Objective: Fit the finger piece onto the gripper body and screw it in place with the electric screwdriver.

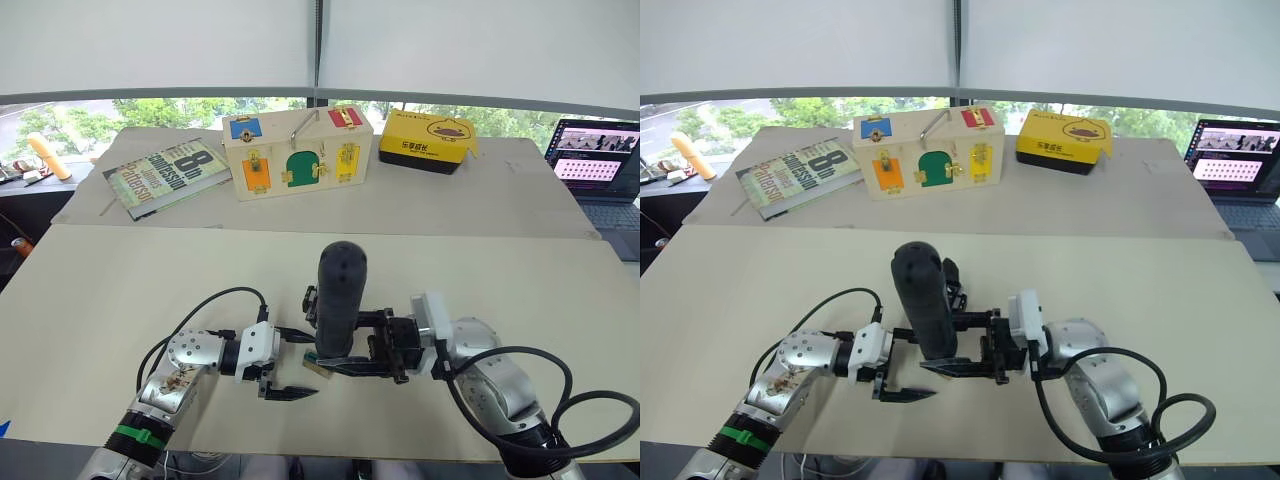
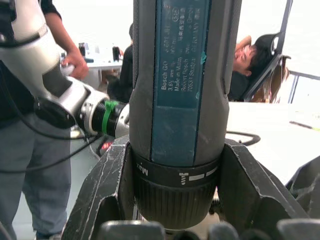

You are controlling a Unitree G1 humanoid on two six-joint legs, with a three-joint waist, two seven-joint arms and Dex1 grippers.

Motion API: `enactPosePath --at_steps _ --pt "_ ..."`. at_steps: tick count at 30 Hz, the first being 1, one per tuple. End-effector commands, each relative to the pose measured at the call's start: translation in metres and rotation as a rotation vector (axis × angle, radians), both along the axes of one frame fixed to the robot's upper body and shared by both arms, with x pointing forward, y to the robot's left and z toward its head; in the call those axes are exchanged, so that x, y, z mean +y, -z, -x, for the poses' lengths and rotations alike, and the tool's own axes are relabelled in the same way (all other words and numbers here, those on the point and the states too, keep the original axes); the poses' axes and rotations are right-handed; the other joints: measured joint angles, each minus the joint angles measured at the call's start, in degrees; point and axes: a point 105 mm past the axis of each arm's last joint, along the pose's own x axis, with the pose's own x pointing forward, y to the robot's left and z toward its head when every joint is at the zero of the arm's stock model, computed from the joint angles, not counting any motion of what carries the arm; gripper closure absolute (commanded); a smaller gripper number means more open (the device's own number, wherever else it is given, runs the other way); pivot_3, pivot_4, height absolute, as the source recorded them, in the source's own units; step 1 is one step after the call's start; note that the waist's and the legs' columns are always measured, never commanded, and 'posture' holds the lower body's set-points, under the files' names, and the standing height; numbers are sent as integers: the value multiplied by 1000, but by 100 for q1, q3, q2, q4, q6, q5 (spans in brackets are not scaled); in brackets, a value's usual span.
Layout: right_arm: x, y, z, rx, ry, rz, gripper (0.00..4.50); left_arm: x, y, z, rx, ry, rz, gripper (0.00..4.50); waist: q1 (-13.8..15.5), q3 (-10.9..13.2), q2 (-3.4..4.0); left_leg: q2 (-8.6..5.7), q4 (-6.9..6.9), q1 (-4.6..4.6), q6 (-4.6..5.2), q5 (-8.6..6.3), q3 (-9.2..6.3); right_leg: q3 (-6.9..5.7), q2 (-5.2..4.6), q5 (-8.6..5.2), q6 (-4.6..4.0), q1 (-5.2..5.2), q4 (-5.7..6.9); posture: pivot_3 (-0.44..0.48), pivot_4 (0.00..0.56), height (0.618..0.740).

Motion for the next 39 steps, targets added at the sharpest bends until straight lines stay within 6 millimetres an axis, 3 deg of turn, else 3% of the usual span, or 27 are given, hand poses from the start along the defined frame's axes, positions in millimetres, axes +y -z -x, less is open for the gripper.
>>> enactPosePath --at_steps 1,9,39 --pt "-1 -21 3 -76 -12 -53 2603 1 18 8 73 1 -36 0 -1 0 0 0 0 0 0 0 0 0 0 0 0 0 0 0 150 740" --pt "1 -10 0 -83 0 -3 2603 1 17 7 73 -2 -34 0 2 -1 1 0 0 0 1 0 -1 -1 -1 0 0 0 0 0 150 740" --pt "-2 -8 -1 -75 9 4 2603 1 17 9 78 -3 -34 0 1 -1 2 0 0 0 1 0 -1 -1 -1 0 0 0 0 0 150 740"
